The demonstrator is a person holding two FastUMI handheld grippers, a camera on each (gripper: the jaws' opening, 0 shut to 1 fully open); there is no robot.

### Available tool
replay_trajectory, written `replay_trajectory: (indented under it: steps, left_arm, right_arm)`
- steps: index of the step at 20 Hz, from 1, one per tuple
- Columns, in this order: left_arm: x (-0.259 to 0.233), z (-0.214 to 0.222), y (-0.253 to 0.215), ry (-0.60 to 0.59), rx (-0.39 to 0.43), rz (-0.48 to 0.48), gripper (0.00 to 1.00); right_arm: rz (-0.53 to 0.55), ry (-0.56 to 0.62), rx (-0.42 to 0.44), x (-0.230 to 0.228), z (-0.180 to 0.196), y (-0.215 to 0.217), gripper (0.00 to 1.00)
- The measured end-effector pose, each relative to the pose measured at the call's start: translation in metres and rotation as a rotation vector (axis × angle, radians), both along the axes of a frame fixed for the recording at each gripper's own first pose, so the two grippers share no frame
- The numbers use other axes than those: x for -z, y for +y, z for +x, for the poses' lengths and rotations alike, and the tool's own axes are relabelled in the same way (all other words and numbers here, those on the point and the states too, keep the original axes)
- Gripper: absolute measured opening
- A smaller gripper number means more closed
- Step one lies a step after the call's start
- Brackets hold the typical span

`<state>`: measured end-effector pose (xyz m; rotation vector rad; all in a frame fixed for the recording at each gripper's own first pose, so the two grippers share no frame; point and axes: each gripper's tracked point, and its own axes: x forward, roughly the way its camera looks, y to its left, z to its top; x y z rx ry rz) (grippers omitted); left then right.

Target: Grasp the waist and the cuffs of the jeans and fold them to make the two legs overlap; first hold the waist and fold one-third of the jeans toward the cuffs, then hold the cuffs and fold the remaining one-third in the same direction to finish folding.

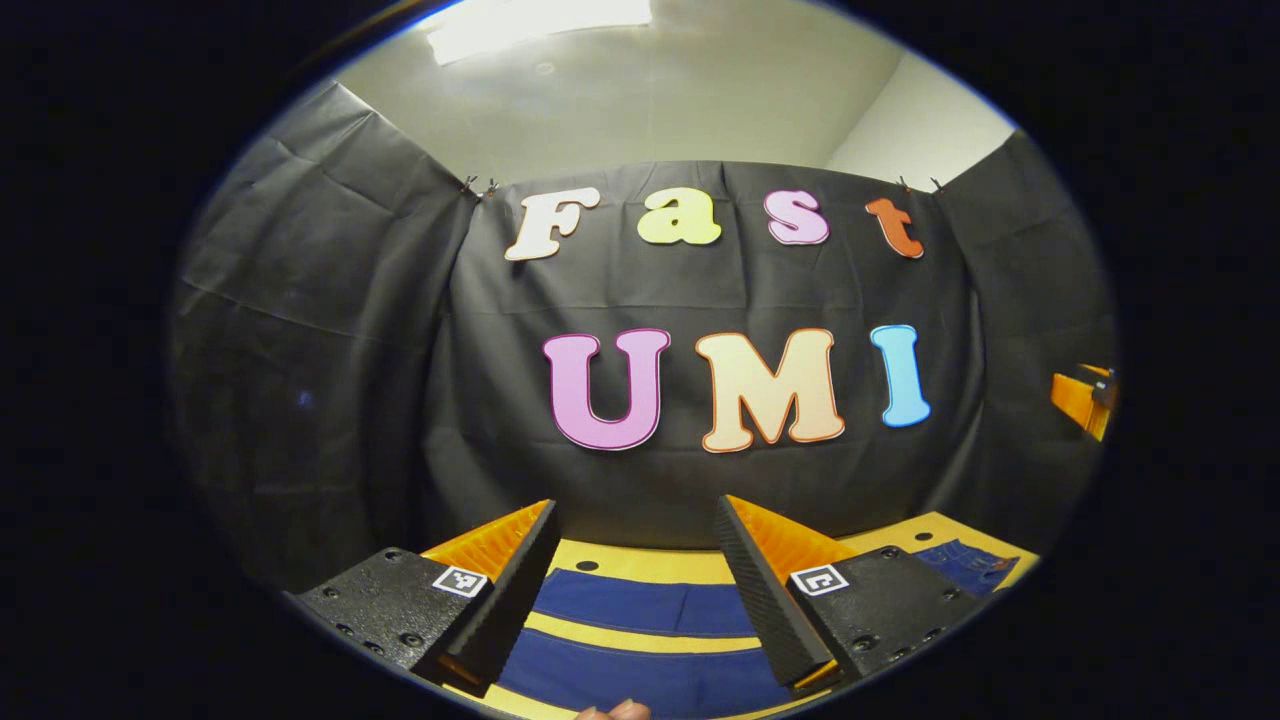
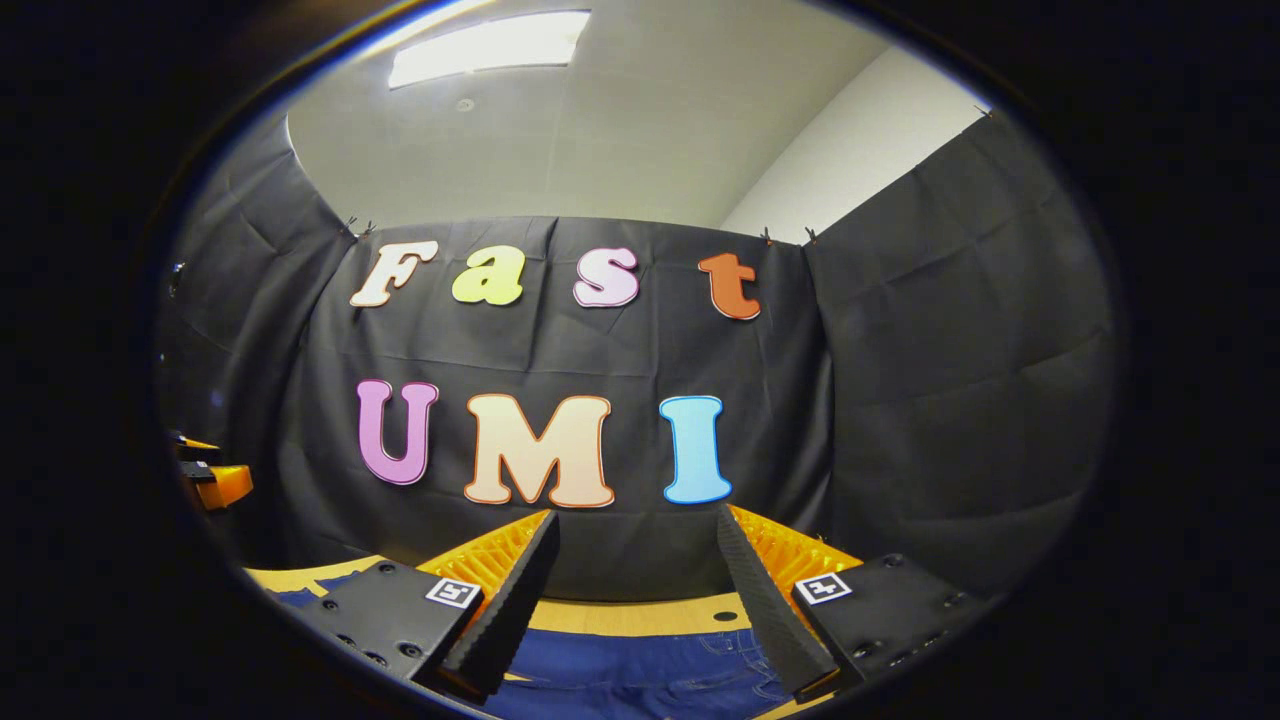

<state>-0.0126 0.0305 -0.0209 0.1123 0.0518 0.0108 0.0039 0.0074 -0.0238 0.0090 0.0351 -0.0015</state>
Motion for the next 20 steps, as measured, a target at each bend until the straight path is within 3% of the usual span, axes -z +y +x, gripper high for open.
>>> replay_trajectory:
  steps: [5,6,9,10,11,13,20]
  left_arm:
    - [0.051,-0.014,0.014,0.110,0.111,0.186,1.00]
    - [0.061,-0.017,0.021,0.133,0.126,0.226,0.95]
    - [0.109,-0.032,0.037,0.236,0.176,0.322,0.95]
    - [0.129,-0.037,0.046,0.276,0.189,0.364,1.00]
    - [0.148,-0.042,0.056,0.320,0.197,0.416,0.95]
    - [0.179,-0.052,0.072,0.387,0.224,0.525,0.95]
    - [0.272,-0.075,0.113,0.556,0.399,0.852,0.95]
  right_arm:
    - [-0.011,0.010,0.022,0.012,-0.020,-0.001,0.96]
    - [-0.015,0.015,0.030,0.015,-0.024,-0.004,0.98]
    - [-0.026,0.057,0.063,0.035,-0.040,-0.013,0.98]
    - [-0.025,0.074,0.074,0.043,-0.045,-0.017,0.98]
    - [-0.023,0.093,0.083,0.048,-0.050,-0.020,0.98]
    - [-0.036,0.118,0.104,0.055,-0.061,-0.031,0.99]
    - [-0.101,0.141,0.177,0.061,-0.076,-0.065,0.98]
